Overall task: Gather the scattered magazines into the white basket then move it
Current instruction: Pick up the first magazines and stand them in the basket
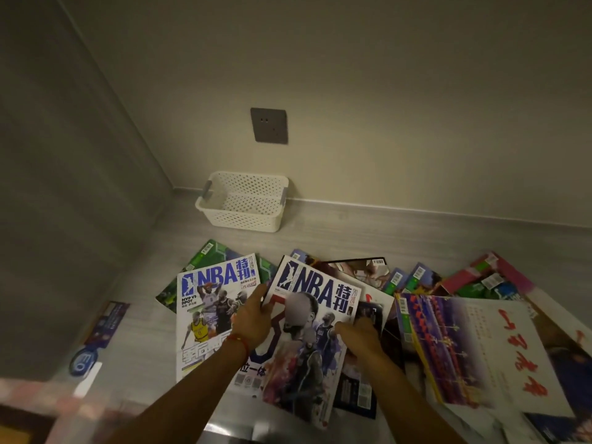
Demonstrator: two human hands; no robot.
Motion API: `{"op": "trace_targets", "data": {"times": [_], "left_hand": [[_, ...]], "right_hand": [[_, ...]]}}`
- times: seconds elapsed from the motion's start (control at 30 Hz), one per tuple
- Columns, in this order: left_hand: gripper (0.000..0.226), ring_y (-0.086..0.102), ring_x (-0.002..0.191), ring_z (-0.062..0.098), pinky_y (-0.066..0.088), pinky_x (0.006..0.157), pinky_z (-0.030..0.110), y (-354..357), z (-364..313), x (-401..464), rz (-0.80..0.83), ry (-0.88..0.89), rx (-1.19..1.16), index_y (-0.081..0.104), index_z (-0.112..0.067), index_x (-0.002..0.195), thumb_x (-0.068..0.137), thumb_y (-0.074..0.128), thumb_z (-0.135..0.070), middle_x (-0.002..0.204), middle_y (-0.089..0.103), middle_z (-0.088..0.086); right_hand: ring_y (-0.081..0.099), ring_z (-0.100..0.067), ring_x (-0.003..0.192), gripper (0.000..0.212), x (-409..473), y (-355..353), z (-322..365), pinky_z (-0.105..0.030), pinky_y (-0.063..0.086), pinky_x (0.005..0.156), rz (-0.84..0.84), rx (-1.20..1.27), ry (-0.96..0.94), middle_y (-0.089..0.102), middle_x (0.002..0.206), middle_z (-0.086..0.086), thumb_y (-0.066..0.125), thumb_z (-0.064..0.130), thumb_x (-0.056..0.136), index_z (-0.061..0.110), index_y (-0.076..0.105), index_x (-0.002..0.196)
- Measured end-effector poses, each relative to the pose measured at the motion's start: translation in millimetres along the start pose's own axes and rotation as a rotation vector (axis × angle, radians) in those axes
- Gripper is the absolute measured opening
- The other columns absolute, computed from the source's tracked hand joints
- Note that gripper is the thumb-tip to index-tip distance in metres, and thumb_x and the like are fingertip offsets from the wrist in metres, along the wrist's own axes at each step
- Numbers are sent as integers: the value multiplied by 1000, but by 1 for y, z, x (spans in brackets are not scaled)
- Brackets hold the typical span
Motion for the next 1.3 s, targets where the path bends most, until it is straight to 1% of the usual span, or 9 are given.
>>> {"op": "trace_targets", "data": {"times": [0.23, 0.4, 0.47, 0.53, 0.67, 0.73, 0.9, 1.03, 1.3], "left_hand": [[27, 71, 98, 20, 61, 84, 37, -71, -27, 3, 70, 169, -358, 61, -29, 114, 99, 48, -10, 103, 74, 1], [18, 72, 98, 23, 62, 81, 38, -151, -52, 41, 60, 308, -481, 61, -17, 113, 100, 51, -11, 108, 73, 6], [16, 73, 94, 22, 63, 76, 34, -186, -68, 60, 37, 354, -454, 59, -16, 112, 102, 49, -22, 106, 73, 5], [24, 73, 92, 26, 63, 74, 38, -221, -82, 88, -19, 411, -380, 56, -9, 108, 103, 46, -30, 105, 71, 8], [24, 67, 92, 31, 57, 81, 43, -279, -111, 149, -174, 530, -237, 63, 0, 98, 101, 50, -21, 103, 69, 19], [23, 67, 87, 25, 56, 81, 39, -296, -116, 179, -251, 526, -123, 69, -9, 95, 100, 53, -25, 99, 73, 11], [17, 73, 84, 27, 60, 87, 46, -304, -109, 244, -284, 331, -125, 72, -15, 97, 95, 58, -25, 92, 76, 10], [15, 73, 87, 28, 59, 88, 46, -295, -98, 272, -270, 253, -159, 73, -13, 91, 93, 60, -21, 93, 77, 10], [17, 71, 94, 29, 58, 94, 46, -267, -75, 304, -210, 158, -247, 76, -15, 98, 94, 62, -22, 101, 77, 10]], "right_hand": [[72, -26, 97, 24, -16, 12, 50, -48, 57, 90, 258, 199, -155, 75, 108, -5, 61, 17, 91, 25, 64, 113], [75, -19, 90, 22, -40, 24, 146, -36, 62, 72, 247, 145, -433, 77, 104, 1, 59, 11, 97, 19, 67, 115], [75, -17, 85, 17, -51, 27, 195, -36, 62, 75, 132, 2, -567, 78, 103, 0, 61, 14, 95, 18, 72, 108], [70, -6, 72, 16, -59, 33, 250, -19, 56, 68, -84, -215, -738, 77, 100, 0, 63, 21, 93, 15, 76, 101], [64, 8, 59, 22, -65, 49, 341, -6, 48, 53, -311, -310, -955, 78, 100, -3, 62, 26, 92, 9, 76, 98], [70, -2, 69, 24, -57, 59, 371, -18, 56, 61, -328, -284, -975, 76, 110, -2, 63, 28, 92, 11, 75, 104], [69, -11, 79, 28, -14, 84, 407, -13, 47, 62, -307, -330, -979, 73, 118, -3, 61, 31, 95, 15, 72, 114], [71, -17, 83, 28, 16, 95, 409, -24, 55, 69, -262, -346, -937, 74, 115, -5, 57, 31, 97, 13, 72, 111], [64, -16, 84, 30, 73, 114, 395, -14, 43, 59, -189, -404, -791, 69, 123, -11, 49, 28, 102, 6, 65, 115]]}}
Point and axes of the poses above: each hand's wrist, its own x-axis towards the middle knuckle, its own y-axis out of the palm, z = x × y, the point moved 4 cm from there along x, towards the middle knuckle
